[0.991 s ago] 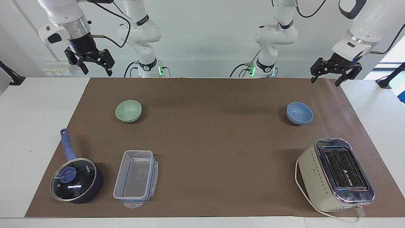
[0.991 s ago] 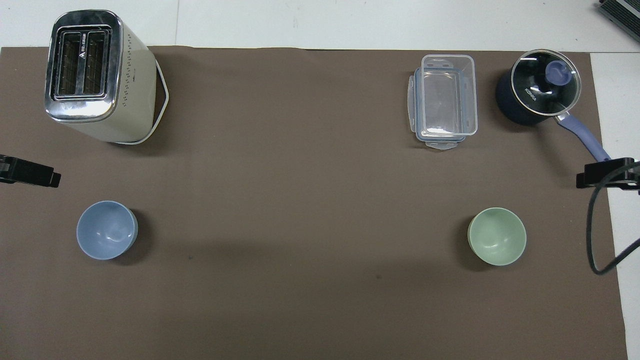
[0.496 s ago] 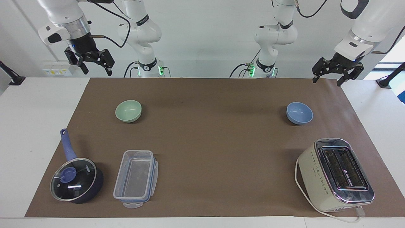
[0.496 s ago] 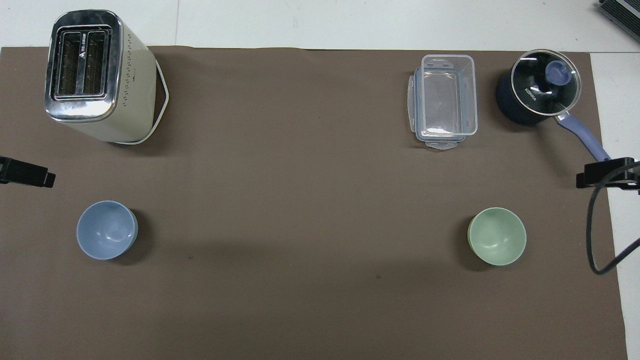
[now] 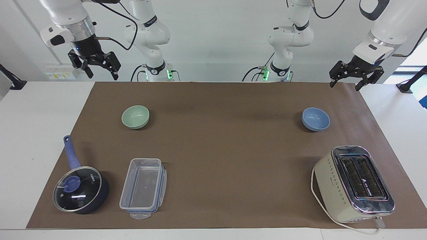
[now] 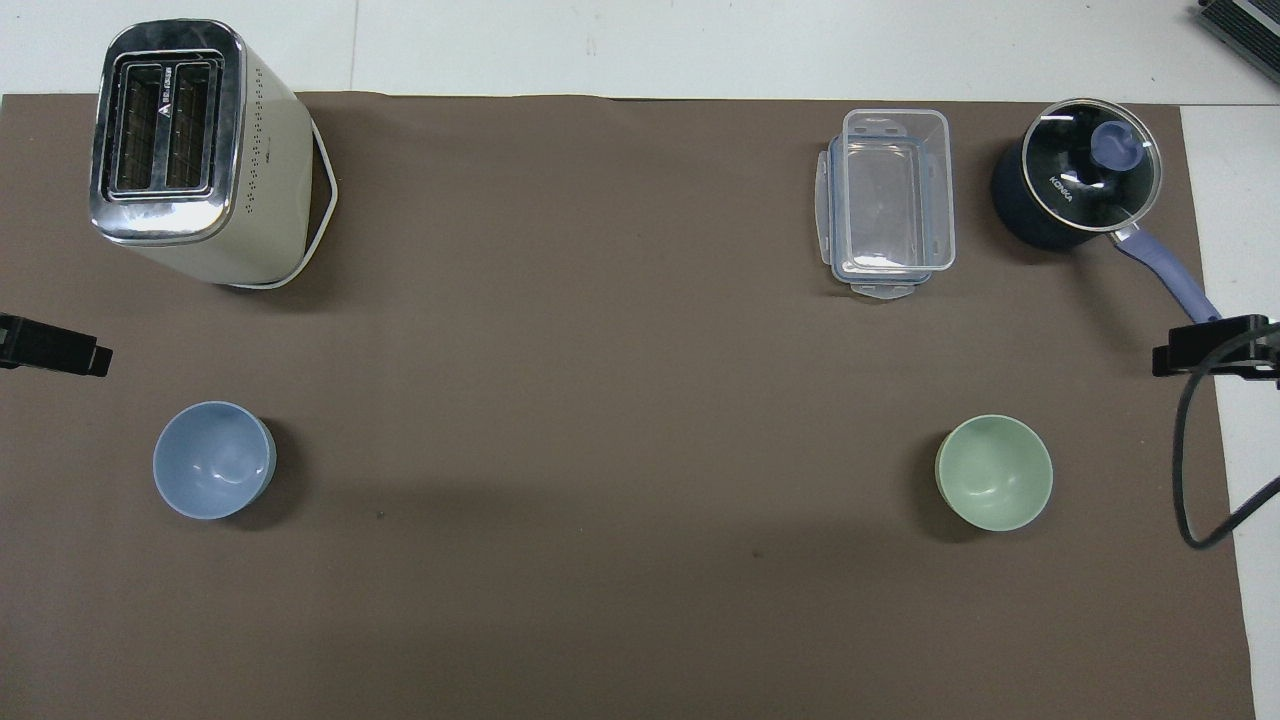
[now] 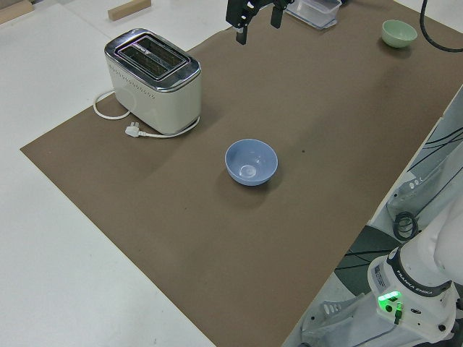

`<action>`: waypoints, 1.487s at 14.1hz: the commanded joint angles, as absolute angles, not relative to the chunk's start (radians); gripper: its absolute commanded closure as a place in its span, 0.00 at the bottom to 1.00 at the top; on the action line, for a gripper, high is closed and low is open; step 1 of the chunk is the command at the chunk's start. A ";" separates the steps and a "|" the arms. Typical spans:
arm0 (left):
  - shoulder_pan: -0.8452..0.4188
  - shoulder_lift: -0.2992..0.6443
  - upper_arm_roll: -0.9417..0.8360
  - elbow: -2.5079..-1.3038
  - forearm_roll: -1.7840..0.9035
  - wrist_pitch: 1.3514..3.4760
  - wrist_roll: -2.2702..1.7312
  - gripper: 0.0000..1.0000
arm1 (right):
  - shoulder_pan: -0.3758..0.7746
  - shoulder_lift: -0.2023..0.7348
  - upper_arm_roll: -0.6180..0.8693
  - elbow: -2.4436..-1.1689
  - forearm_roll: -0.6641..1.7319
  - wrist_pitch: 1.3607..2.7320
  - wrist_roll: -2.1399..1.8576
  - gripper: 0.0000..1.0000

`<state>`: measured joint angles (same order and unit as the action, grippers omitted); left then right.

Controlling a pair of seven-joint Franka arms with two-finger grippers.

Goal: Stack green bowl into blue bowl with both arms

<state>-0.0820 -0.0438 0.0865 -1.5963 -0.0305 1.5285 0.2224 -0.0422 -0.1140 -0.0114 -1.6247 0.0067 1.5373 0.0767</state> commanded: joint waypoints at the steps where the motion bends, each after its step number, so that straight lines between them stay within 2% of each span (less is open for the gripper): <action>1: -0.052 -0.100 0.081 -1.745 -0.034 1.639 0.235 0.00 | -0.046 -0.115 -0.008 -1.626 0.005 1.540 0.064 0.00; 4: -0.008 -0.143 0.083 -1.918 -0.080 1.803 0.274 0.00 | -0.046 -0.115 -0.008 -1.626 0.005 1.539 0.064 0.00; 12: 0.103 -0.143 0.083 -2.156 -0.126 2.040 0.448 0.00 | -0.046 -0.115 -0.008 -1.626 0.005 1.540 0.064 0.00; 21: 0.210 -0.065 0.083 -2.269 -0.198 2.206 0.621 0.00 | -0.046 -0.115 -0.008 -1.626 0.005 1.539 0.064 0.00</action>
<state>0.1867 -0.0764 0.0924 -2.2485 -0.1784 2.1691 0.5882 -0.0422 -0.1140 -0.0114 -1.6247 0.0067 1.5373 0.0767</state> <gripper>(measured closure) 0.000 0.000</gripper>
